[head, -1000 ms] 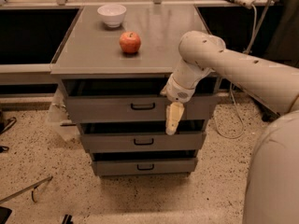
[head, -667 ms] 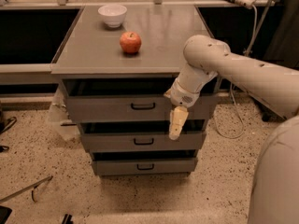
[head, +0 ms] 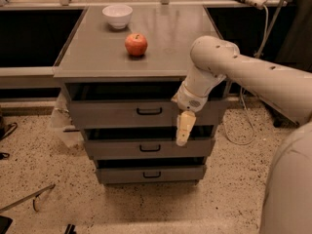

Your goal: Open top drawer

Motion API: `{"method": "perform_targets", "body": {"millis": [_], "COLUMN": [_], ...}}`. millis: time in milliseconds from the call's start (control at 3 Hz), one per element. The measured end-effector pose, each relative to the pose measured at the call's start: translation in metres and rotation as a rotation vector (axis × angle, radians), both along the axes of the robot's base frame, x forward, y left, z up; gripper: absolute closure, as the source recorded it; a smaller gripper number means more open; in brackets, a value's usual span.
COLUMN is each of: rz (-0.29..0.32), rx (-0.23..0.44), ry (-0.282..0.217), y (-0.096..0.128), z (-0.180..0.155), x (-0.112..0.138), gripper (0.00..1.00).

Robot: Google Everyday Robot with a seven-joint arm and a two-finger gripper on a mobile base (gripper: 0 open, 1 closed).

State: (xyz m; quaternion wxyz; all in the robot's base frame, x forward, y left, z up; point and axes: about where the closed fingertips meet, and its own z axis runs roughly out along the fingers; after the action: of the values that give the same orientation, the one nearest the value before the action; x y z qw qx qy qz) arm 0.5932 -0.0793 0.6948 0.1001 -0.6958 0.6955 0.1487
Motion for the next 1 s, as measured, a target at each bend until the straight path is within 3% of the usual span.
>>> {"method": "perform_targets", "body": {"millis": [667, 1000], "rz": [-0.014, -0.028], "rx": [-0.015, -0.035], "ry": [-0.168, -0.216], "y": [0.0009, -0.0046], "z": [0.0189, 0.0157], "x": [0.0073, 0.0104], "gripper": [0.0, 0.0]}}
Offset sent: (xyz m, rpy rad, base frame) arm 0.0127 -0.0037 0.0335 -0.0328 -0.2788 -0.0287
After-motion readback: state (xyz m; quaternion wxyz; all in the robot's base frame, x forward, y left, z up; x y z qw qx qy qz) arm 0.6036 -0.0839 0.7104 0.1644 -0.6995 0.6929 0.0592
